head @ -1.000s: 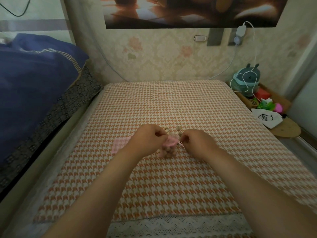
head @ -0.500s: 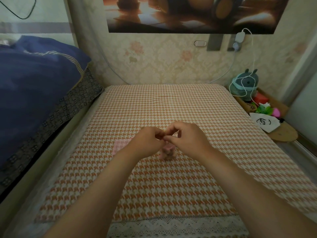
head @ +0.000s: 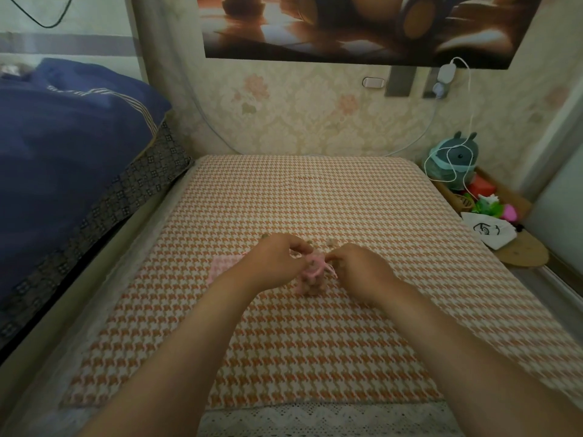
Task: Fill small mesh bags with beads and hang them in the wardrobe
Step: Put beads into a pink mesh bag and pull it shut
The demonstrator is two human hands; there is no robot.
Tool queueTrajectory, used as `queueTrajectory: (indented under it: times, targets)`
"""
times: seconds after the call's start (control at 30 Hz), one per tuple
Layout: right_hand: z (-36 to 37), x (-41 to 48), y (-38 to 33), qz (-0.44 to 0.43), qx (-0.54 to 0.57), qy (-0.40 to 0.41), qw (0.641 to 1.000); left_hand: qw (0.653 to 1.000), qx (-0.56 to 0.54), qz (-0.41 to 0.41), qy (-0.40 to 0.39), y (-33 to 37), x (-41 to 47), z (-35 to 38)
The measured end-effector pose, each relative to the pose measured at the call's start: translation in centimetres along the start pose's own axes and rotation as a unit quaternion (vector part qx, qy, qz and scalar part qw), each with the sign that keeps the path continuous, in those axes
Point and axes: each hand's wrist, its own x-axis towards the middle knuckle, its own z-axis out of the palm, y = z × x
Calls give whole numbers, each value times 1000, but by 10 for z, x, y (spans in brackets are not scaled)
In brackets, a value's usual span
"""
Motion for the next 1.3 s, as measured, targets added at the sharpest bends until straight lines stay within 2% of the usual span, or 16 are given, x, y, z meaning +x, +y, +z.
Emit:
queueTrajectory:
  times: [0.3, 0.47, 0.57, 0.7, 0.83, 0.93, 1.07, 1.3]
  targets:
    - [2, 4, 4, 28, 109, 43, 993, 1000, -2, -3, -8, -2, 3, -2]
    - [-20, 2, -10, 4, 221, 136, 966, 1000, 9, 3, -10, -1, 4, -1]
    - [-29, -4, -27, -29, 259, 138, 956, 1000, 1, 8, -6, 1, 2, -1]
    - [-29, -9, -35, -50, 248, 94, 963, 1000, -7, 20, -8, 1, -2, -1]
    - [-29, -12, -33, -62, 250, 83, 963, 1000, -10, 14, -2, 0, -4, -2]
    - [-29, -10, -30, -62, 195, 87, 975, 1000, -4, 19, 1, -1, -4, -2]
    - [-32, -11, -25, -78, 125, 44, 988, 999, -32, 11, 6, -7, 0, -3]
    - [-29, -11, -16, -85, 88, 51, 991, 996, -36, -8, 81, -23, 13, -2]
